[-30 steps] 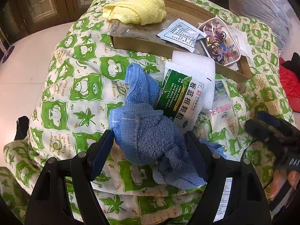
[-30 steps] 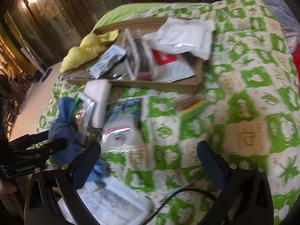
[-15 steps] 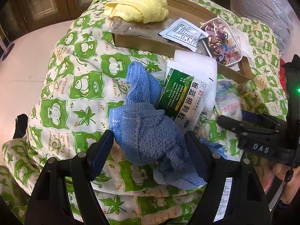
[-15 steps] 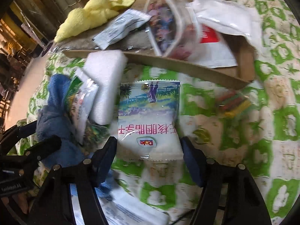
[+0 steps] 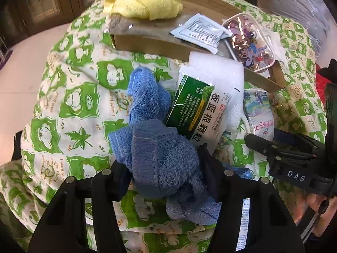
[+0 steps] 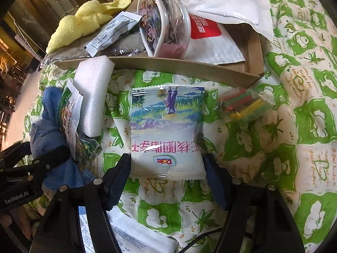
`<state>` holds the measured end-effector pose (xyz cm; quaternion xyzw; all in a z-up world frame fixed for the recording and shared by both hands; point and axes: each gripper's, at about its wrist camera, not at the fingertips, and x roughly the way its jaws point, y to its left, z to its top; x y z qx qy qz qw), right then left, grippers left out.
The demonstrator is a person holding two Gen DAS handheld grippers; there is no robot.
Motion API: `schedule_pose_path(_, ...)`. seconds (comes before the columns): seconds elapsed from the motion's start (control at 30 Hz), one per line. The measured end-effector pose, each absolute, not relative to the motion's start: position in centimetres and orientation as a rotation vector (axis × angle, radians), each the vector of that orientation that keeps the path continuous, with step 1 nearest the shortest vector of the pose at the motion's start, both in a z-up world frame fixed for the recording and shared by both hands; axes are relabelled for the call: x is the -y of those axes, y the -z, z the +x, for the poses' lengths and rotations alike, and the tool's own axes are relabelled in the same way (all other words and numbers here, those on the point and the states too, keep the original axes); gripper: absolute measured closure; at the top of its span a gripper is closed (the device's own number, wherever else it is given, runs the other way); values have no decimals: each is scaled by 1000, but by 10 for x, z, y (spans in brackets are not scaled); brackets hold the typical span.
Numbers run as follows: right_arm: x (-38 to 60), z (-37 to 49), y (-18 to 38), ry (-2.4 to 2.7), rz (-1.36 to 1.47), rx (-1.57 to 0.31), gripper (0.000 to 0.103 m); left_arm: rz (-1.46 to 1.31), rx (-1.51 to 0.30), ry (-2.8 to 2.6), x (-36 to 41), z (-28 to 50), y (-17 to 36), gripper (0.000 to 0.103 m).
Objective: Organize soft objects
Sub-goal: 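Grasp blue towel with left tool while right tool grasps Dole snack packet, then lift and carry blue towel with left tool and Dole packet with right tool to tray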
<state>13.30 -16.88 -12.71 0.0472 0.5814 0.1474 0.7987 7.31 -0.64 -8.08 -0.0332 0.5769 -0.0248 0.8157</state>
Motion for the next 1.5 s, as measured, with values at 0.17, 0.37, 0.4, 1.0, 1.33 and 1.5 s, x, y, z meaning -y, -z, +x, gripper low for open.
schedule_pose_path(0.17,177,129,122,-335,144,-1218,33,-58,-1148,75,10,63,64,51)
schedule_pose_path(0.37,179,121,114,-362,169,-1200,33,-45,-1079,82,13,57,50,51)
schedule_pose_path(0.4,178,120,114,-366,169,-1201,33,-42,-1080,81,14,58,49,51)
schedule_pose_path(1.0,167,135,128,-340,149,-1246,26,-28,-1093,78,14,57,52,51)
schedule_pose_path(1.33,172,135,127,-320,159,-1222,38,-31,-1094,81,13,57,51,51)
schedule_pose_path(1.5,181,132,126,-318,175,-1221,38,-33,-1094,84,12,57,51,51)
